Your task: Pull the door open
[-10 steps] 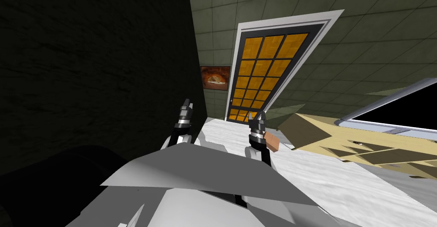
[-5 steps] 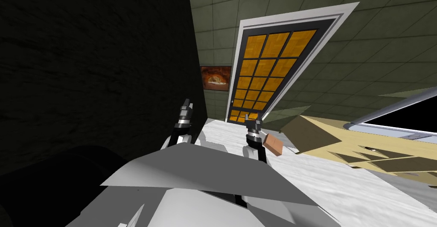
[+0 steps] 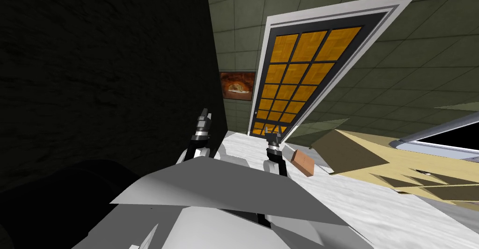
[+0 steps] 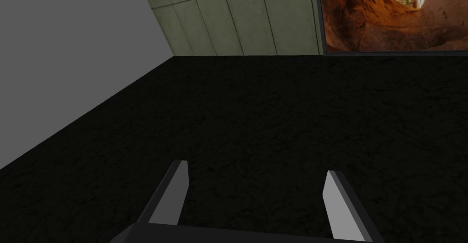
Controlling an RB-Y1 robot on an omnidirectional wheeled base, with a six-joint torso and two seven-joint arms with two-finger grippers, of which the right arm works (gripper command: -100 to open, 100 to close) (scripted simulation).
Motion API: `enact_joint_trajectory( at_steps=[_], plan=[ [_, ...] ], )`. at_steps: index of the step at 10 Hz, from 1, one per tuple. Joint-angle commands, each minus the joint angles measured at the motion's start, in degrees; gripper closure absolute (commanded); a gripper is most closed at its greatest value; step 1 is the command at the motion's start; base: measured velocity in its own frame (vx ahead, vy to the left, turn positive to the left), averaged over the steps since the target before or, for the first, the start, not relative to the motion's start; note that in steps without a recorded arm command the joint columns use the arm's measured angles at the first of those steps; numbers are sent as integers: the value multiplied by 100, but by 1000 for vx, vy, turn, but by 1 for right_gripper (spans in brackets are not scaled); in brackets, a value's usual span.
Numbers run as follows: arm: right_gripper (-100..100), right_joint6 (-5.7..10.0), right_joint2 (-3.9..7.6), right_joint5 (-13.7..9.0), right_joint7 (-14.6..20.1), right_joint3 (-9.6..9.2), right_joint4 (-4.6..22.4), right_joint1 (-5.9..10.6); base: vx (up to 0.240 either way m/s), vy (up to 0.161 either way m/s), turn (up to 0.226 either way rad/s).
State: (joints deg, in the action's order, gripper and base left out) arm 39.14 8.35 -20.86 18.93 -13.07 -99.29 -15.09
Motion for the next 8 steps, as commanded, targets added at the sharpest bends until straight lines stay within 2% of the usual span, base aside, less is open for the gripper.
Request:
enact_joint_trajectory(
  at_steps=[1,8],
  plan=[
    [-100,60,65,-154,223,-88,195,58,91,10,30],
    [-100,325,262,-794,1093,-492,1153,423,101,18,27]
  ],
)
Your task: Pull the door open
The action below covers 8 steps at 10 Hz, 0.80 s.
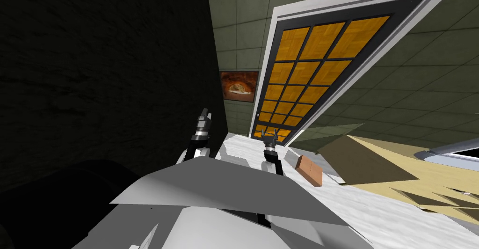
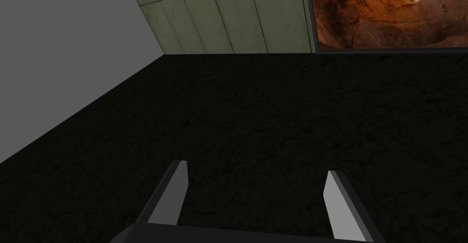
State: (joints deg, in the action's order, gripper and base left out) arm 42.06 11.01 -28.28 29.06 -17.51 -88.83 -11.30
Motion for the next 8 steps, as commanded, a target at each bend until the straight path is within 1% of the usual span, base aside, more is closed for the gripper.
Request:
enact_joint_trajectory(
  at_steps=[1,8],
  plan=[
    [-100,71,24,-145,205,-106,246,96,102,17,28],
    [-100,340,215,-794,1086,-516,1215,465,99,16,26]
  ],
)
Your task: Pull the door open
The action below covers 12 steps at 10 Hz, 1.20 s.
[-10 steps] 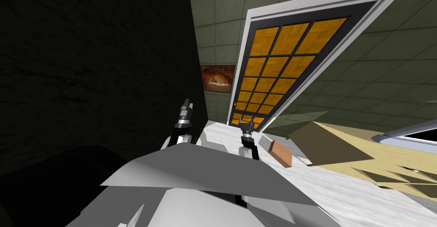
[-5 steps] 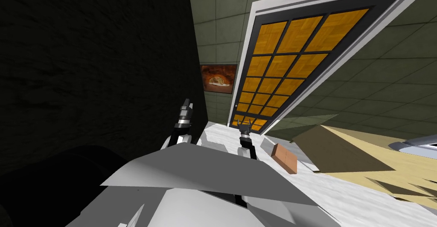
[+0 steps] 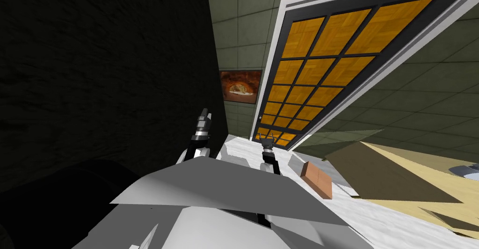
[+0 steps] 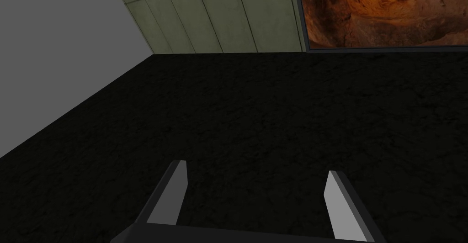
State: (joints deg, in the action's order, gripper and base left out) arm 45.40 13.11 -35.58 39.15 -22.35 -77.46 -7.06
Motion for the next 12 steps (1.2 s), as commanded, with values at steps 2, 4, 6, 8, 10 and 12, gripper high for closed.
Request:
enact_joint_trajectory(
  at_steps=[2,4,6,8,10,12],
  plan=[
    [-100,81,56,-244,322,-147,346,144,99,11,30],
    [-100,156,107,-424,567,-260,615,247,93,23,29],
    [-100,230,159,-604,811,-374,884,349,104,15,25],
    [-100,301,206,-774,1042,-481,1137,446,111,5,23],
    [-100,371,253,-944,1272,-589,1391,543,109,4,27],
    [-100,442,300,-1114,1503,-696,1644,639,88,12,25]
  ],
)
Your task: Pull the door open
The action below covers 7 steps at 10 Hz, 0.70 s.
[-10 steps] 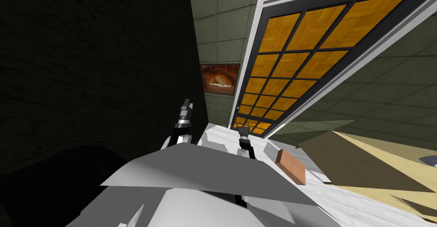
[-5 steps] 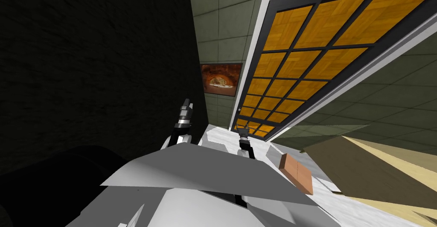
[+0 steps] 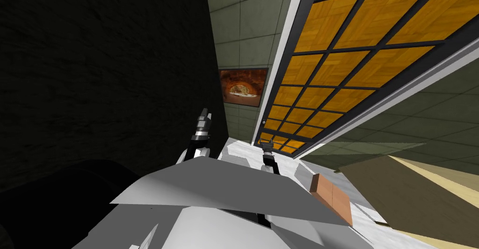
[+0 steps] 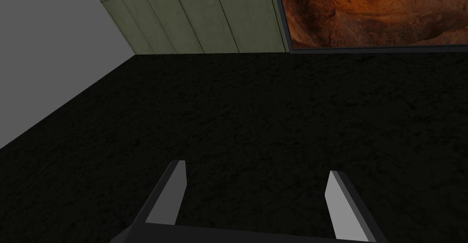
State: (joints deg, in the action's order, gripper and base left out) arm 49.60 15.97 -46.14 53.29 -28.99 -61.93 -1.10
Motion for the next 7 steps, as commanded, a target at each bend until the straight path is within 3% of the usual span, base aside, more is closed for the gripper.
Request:
enact_joint_trajectory(
  at_steps=[1,7],
  plan=[
    [-100,53,34,-135,193,-80,206,87,88,10,19],
    [-100,240,157,-586,805,-365,880,343,101,9,23]
  ],
)
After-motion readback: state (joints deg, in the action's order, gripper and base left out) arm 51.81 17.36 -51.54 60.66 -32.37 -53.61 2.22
